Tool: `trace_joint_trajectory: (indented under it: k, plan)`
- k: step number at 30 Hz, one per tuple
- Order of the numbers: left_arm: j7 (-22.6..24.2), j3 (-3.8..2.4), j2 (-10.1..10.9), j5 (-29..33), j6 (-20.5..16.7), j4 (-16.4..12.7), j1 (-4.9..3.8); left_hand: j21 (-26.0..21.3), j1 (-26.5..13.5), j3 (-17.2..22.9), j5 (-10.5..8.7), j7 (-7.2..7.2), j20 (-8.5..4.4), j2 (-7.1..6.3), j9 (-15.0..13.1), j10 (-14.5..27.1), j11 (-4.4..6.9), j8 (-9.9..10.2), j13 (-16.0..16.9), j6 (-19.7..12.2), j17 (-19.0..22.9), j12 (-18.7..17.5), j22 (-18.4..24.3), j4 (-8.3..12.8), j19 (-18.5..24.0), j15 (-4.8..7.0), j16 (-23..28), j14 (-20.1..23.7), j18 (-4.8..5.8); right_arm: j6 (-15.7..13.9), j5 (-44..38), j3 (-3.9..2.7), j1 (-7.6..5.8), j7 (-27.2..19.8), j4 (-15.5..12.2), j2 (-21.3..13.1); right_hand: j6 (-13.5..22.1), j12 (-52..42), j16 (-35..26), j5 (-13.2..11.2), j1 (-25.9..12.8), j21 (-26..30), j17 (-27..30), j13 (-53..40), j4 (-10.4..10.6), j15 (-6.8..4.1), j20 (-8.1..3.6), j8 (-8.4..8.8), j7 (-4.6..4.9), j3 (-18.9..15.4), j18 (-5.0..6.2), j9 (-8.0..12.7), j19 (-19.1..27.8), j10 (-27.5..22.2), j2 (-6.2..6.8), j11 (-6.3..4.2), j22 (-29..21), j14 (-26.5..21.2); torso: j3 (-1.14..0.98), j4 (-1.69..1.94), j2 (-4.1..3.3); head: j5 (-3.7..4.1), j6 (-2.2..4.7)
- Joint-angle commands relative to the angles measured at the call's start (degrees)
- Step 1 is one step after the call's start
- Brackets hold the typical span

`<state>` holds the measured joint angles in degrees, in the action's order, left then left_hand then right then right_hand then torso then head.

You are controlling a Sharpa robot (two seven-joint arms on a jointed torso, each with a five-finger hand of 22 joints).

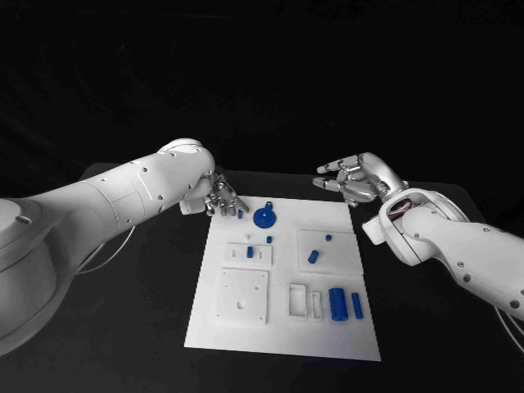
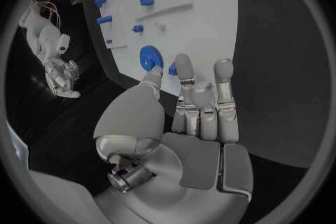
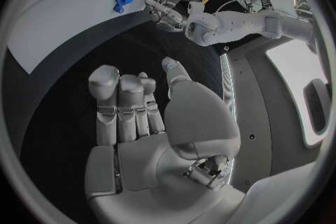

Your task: Assemble the parts on the task board

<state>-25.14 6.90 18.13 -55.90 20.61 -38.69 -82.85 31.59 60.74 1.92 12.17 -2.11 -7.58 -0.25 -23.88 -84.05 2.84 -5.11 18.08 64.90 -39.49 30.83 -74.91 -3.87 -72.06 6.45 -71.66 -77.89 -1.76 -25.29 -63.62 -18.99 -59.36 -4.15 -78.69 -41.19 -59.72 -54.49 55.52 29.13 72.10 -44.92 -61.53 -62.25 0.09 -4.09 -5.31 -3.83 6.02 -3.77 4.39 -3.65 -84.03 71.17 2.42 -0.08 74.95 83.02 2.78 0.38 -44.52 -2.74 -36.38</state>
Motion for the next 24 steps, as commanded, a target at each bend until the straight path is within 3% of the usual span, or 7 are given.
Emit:
trace_joint_trajectory:
  k: [1,7,16,24]
  plan:
    - [0.84,0.00,-0.15,-0.12,1.37,0.04,0.02,0.25,0.13,-0.46,0.46,0.07,0.00,1.02,-0.04,-2.58,-0.17,0.20,-0.07,0.20,0.04,0.13,-1.00,1.10,0.45,0.09,-0.19,0.41,-0.15,0.02,-0.21,-0.04,0.00,-0.16,-0.04,0.08,-0.06,0.24,-0.13,0.19,-0.48,0.32,0.02,0.09,0.27,0.04,0.24,0.27,-0.04,-0.01,0.47,0.06,-1.46,-0.27,0.16,-0.05,5.60,-0.34,0.01,-0.02,-0.07,-0.03,-0.06]
    - [1.11,0.02,-0.35,0.14,1.38,0.32,0.19,0.23,0.52,-1.02,0.66,0.14,0.03,2.67,0.10,-2.59,-0.17,0.34,-0.08,0.28,0.11,0.13,-1.00,2.45,0.49,0.05,-0.22,0.45,-0.15,0.04,-0.21,-0.04,0.00,-0.16,-0.02,0.16,-0.06,0.24,-0.13,0.19,-0.48,0.32,0.02,0.09,0.27,0.04,0.24,0.27,-0.04,-0.01,0.47,0.06,-1.46,-0.27,0.16,-0.05,5.60,-0.34,0.03,-0.07,-0.10,-0.01,-0.18]
    - [1.62,0.04,-0.67,0.62,0.80,0.96,0.42,0.17,0.51,-1.33,0.25,0.08,0.06,3.00,0.28,-2.59,-0.22,0.49,-0.11,0.19,0.34,0.01,-0.99,2.76,0.54,0.02,-0.11,0.55,-0.18,0.04,-0.21,-0.04,0.00,-0.12,-0.06,0.21,-0.06,0.24,-0.13,0.19,-0.48,0.32,0.02,0.09,0.27,0.04,0.24,0.27,-0.04,-0.01,0.47,0.06,-1.46,-0.27,0.16,-0.05,5.60,-0.34,0.00,-0.08,-0.06,0.10,-0.33]
    - [1.99,0.05,-0.86,0.84,0.50,1.34,0.56,0.12,1.05,-1.08,0.26,0.08,0.08,4.13,0.53,-2.58,-0.23,0.62,-0.08,0.12,0.40,0.02,-0.99,3.27,0.53,0.02,-0.10,0.56,-0.19,0.06,-0.21,-0.04,0.00,-0.09,-0.04,0.27,-0.09,0.12,-0.17,0.29,-0.17,0.45,0.07,0.02,0.79,0.03,0.22,0.27,-0.06,-0.04,0.46,0.06,-1.57,-0.16,0.25,-0.08,5.62,-0.26,0.00,-0.06,-0.04,0.15,-0.34]
